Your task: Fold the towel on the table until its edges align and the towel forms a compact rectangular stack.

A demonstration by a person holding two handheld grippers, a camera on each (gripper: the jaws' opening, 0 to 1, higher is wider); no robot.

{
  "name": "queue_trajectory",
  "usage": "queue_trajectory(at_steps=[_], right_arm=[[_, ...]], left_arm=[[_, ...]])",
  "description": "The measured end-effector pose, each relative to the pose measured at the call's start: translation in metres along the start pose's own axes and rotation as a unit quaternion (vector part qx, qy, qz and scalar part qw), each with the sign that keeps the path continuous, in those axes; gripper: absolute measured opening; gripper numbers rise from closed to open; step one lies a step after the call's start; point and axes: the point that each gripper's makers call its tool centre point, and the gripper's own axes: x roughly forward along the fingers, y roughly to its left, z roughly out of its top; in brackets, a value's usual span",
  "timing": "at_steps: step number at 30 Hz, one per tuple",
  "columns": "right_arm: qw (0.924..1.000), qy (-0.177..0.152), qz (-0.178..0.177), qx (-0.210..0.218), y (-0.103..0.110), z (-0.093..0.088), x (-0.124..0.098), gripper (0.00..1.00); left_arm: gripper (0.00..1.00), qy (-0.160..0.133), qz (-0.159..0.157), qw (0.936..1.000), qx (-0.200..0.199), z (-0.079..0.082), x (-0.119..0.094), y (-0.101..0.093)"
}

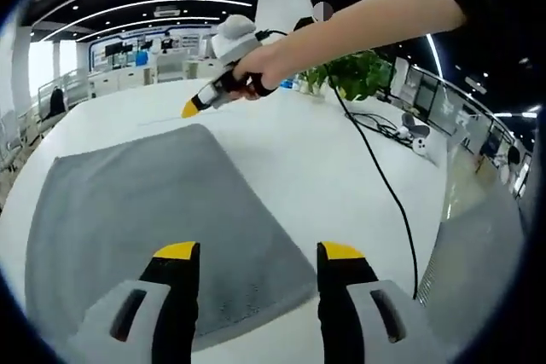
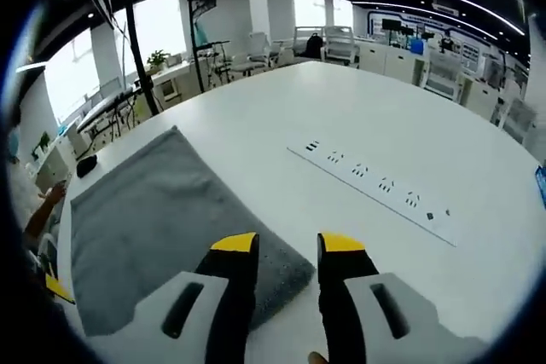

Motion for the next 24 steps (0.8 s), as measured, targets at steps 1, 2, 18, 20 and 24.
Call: queue_trajectory(at_steps=[1, 2, 18, 20, 24], right_arm=[[1.0, 0.001, 0.0, 0.003, -0.002, -0.003, -0.003, 0.26], [1.0, 0.002, 0.001, 0.004, -0.002, -0.006, -0.004, 0.26], [0.9996, 0.022, 0.014, 0.011, -0.004, -0.033, 0.0, 0.21], [0.9995, 0.023, 0.017, 0.015, -0.004, -0.036, 0.001, 0.2], [0.9995, 0.025, 0.02, 0.007, -0.001, -0.042, 0.001, 0.17]], left_arm=[[0.57, 0.004, -0.003, 1.0, 0.005, -0.001, 0.002, -0.003], [0.57, 0.012, -0.013, 0.9998, 0.012, -0.003, 0.004, -0.008], [0.27, 0.063, -0.036, 0.9962, 0.047, -0.021, 0.015, -0.04], [0.27, 0.071, -0.041, 0.9952, 0.052, -0.023, 0.018, -0.045], [0.26, 0.088, -0.042, 0.9929, 0.069, -0.028, 0.021, -0.051]])
